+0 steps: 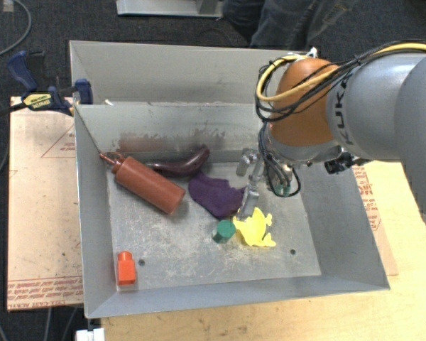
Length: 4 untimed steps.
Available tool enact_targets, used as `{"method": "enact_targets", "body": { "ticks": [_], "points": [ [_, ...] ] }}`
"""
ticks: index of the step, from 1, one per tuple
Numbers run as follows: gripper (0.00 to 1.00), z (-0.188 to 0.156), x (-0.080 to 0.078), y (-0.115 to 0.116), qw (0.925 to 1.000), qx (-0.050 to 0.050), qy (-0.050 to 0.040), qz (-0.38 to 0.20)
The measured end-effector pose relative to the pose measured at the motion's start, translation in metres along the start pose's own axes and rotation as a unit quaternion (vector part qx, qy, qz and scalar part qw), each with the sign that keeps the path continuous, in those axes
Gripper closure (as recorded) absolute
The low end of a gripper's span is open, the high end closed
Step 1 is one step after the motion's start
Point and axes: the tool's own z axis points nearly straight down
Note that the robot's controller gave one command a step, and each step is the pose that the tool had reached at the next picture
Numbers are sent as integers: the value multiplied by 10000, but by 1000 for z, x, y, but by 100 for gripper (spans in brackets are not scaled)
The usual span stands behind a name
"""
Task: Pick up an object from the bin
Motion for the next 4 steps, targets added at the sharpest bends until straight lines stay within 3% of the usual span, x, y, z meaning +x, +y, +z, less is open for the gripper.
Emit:
{"method": "enact_targets", "body": {
  "ticks": [1,2,3,4],
  "points": [
    [100,55,-29,19,9841,-10,-10,-1777],
    [100,55,-29,19,9841,-10,-10,-1775],
    [100,-66,-33,18,9839,-14,-31,-1786],
    [100,-66,-33,17,9839,-15,-30,-1786]
  ]
}}
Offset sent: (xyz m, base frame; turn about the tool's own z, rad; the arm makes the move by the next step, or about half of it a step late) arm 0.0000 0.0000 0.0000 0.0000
